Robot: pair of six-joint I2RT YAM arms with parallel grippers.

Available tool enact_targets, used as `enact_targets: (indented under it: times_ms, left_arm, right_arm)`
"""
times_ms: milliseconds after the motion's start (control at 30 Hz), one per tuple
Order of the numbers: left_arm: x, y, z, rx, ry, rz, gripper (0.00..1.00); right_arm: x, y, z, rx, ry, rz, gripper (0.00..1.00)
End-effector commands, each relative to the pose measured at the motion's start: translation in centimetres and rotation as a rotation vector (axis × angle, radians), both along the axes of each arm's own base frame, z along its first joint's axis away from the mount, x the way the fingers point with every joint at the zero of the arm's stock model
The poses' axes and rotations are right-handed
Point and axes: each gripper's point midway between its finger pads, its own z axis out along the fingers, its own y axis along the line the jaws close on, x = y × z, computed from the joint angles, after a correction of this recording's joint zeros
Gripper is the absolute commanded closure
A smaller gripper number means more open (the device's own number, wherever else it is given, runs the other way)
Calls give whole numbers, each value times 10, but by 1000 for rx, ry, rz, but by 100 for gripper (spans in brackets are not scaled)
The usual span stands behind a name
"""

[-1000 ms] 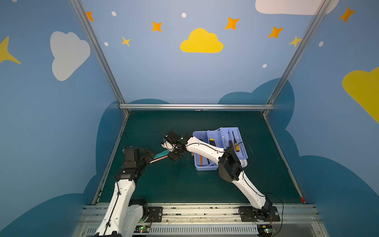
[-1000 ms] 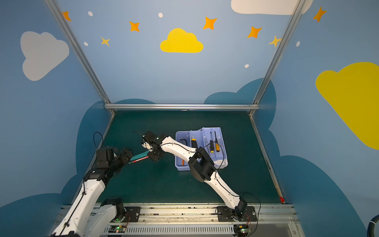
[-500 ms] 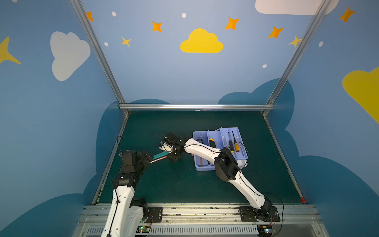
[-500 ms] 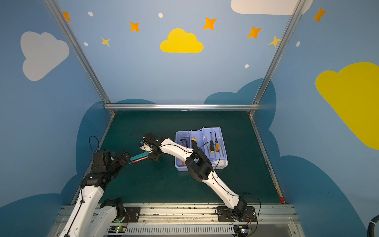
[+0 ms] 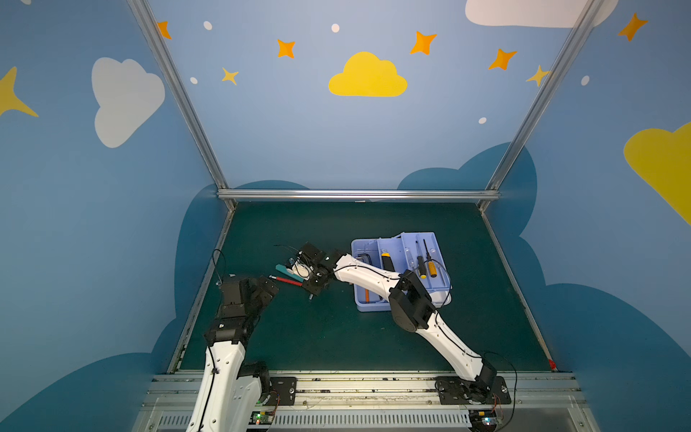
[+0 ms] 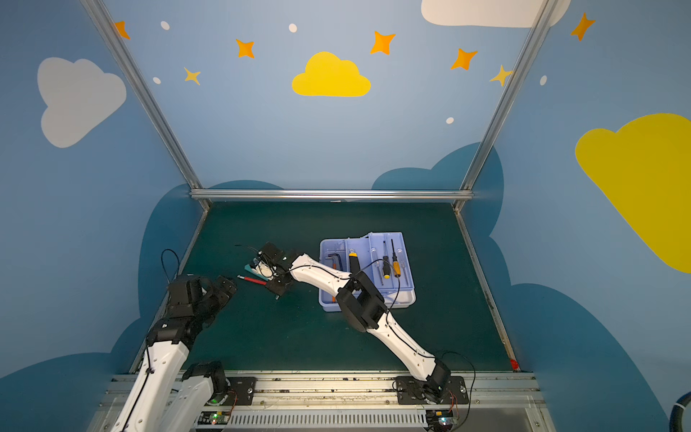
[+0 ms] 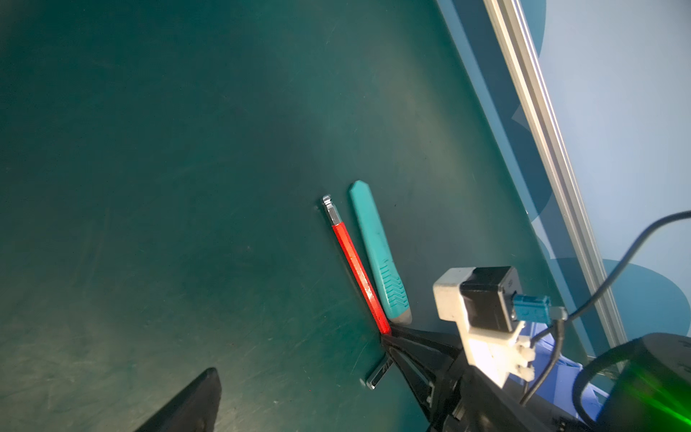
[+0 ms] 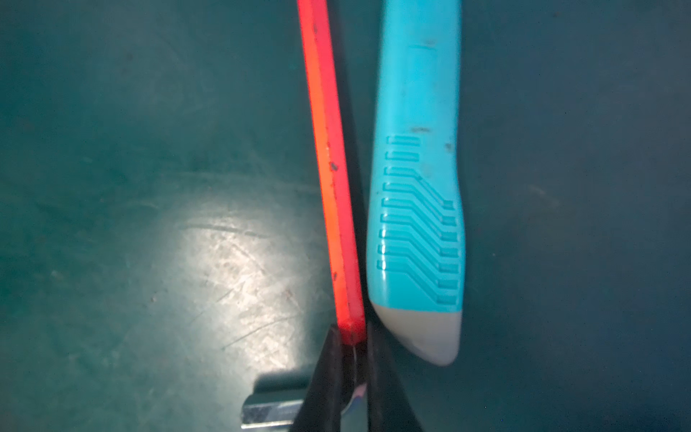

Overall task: Pack the tool kit
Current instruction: 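Lower the right gripper onto the red-handled hex key and grasp it, then carry the red hex key into the box tray and open the right gripper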

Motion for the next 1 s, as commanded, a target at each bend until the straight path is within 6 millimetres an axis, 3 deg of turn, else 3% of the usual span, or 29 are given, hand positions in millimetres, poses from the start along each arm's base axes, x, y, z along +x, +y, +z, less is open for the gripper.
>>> enact_targets:
  times_ms: [0, 200, 300, 433, 500, 767, 967]
  left_arm:
    - [-6, 3, -6, 11, 20, 12, 0]
    - [-6, 2, -10, 6, 27, 7, 0]
    - [-6, 2, -10, 6, 25, 8, 0]
    - [-5, 2, -13, 6, 29, 7, 0]
    - [-5, 1, -13, 2, 30, 4, 0]
    - [-4, 1, -10, 3, 22, 3, 0]
    - [-5, 2, -10, 8, 25, 4, 0]
  right_arm:
    - [-18, -40, -9, -152, 100, -124, 100]
    - [-54, -83, -9, -261, 206, -166, 100]
    - [-64, -92, -3, -262, 229, -170, 87]
    - [-68, -84, -1, -247, 227, -153, 72]
    - [-65, -75, -4, -232, 229, -148, 68]
    - [-44, -43, -12, -193, 172, -110, 68]
    - [-38, -47, -27, -255, 133, -121, 72]
